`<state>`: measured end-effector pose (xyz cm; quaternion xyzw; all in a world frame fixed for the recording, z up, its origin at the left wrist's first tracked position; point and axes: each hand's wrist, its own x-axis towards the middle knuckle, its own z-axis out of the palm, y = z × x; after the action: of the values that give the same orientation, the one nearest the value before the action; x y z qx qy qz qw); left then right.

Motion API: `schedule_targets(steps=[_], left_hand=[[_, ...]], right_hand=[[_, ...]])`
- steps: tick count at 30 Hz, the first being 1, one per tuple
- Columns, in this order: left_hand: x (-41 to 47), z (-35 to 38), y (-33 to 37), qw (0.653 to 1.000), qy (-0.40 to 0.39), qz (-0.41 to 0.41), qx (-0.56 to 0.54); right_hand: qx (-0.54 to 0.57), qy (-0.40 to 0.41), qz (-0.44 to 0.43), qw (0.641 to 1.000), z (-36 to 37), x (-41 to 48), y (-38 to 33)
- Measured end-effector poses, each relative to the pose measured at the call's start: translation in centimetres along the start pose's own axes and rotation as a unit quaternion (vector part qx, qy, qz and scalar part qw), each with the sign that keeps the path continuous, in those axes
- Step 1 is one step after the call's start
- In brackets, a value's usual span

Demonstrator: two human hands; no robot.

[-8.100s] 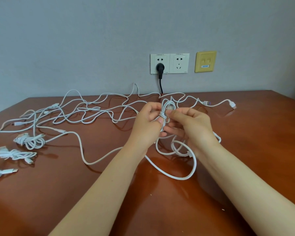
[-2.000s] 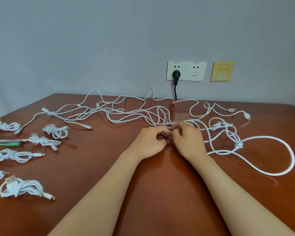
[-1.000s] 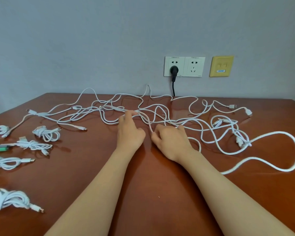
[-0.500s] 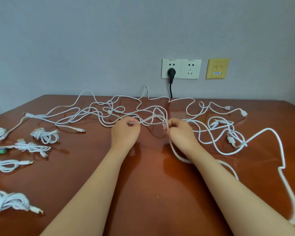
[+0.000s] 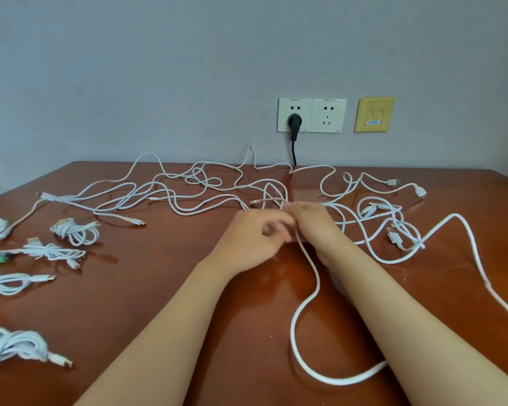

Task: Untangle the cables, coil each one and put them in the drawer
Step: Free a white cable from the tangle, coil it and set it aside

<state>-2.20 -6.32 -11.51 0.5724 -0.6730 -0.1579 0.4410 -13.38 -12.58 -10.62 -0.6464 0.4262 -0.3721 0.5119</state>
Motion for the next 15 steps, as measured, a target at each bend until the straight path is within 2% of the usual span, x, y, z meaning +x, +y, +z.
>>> schedule_targets(steps=[2, 4, 5, 7, 9, 10, 12, 15], left_hand=[[0.4, -0.2, -0.4, 0.993, 0.115, -0.011, -0.022], [0.8, -0.7, -0.8, 0.983, 0.183, -0.006, -0.003], [0.9, -0.9, -1.0, 0.984, 0.177, -0.01, -0.002], [0.7, -1.0, -1.3, 0.995, 0.099, -0.016, 0.015], [0.6, -0.9, -1.5, 0.997, 0.032, -0.019, 0.061], [0.5, -0.9, -1.6, 0.997, 0.023, -0.03, 0.072], [0.5, -1.1, -1.7, 0.995, 0.039, -0.04, 0.078], [1.0, -1.3, -1.9, 0.986, 0.085, 0.005, 0.14]], right_hand=[[0.029, -0.017, 0.011, 0.999, -0.1, 0.0, 0.0], [0.004, -0.062, -0.003, 0.998, -0.1, -0.2, -0.1], [-0.017, -0.09, -0.011, 0.996, -0.1, -0.4, -0.2], [-0.043, -0.137, -0.018, 0.989, 0.1, -0.7, -0.4], [-0.07, -0.15, -0.02, 0.986, 0.2, -0.9, -0.5], [-0.084, -0.152, -0.022, 0.985, 0.2, -1.0, -0.6], [-0.089, -0.16, -0.028, 0.983, 0.0, -1.2, -0.8], [-0.044, -0.147, -0.056, 0.987, -0.2, -1.4, -1.5]])
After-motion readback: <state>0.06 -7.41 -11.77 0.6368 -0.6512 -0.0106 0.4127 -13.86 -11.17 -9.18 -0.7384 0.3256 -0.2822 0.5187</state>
